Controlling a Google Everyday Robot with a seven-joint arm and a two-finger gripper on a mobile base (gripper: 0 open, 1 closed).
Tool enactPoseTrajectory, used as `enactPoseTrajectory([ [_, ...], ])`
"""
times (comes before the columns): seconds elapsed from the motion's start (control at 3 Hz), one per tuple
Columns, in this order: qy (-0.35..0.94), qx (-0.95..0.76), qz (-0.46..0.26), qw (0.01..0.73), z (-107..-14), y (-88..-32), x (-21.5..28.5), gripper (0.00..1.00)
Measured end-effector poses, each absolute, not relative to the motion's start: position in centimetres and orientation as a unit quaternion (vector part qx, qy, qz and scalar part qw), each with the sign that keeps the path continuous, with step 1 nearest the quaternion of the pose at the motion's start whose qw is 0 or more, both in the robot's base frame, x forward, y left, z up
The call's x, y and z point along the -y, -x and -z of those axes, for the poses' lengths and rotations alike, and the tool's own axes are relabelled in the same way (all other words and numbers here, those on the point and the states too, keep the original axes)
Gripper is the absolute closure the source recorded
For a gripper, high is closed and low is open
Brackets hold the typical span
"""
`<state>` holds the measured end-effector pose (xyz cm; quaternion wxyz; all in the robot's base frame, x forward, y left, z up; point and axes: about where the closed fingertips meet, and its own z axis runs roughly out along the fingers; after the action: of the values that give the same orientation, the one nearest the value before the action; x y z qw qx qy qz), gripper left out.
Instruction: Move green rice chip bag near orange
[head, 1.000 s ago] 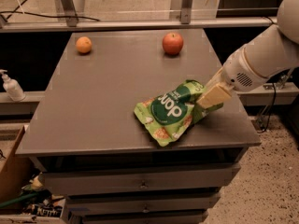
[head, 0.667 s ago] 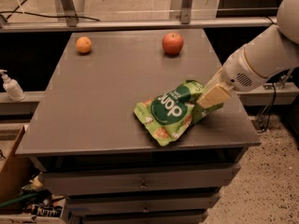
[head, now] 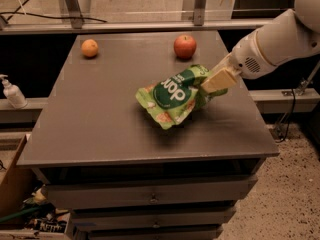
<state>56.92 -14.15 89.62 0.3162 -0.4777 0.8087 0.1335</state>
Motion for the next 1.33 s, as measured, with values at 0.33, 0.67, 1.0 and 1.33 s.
enactPoseTrajectory([
  [0.33, 0.457, -0.805, -0.144, 0.348, -90.9, -59.3, 12.4, 1.0],
  [0.67, 0.433, -0.806, -0.136, 0.379, -91.3, -62.1, 10.3, 1.0],
  [1.0, 0.414, -0.807, -0.125, 0.401, -90.7, -64.9, 8.2, 1.0],
  [1.33, 0.404, -0.808, -0.119, 0.412, -90.3, -66.3, 7.0, 1.0],
])
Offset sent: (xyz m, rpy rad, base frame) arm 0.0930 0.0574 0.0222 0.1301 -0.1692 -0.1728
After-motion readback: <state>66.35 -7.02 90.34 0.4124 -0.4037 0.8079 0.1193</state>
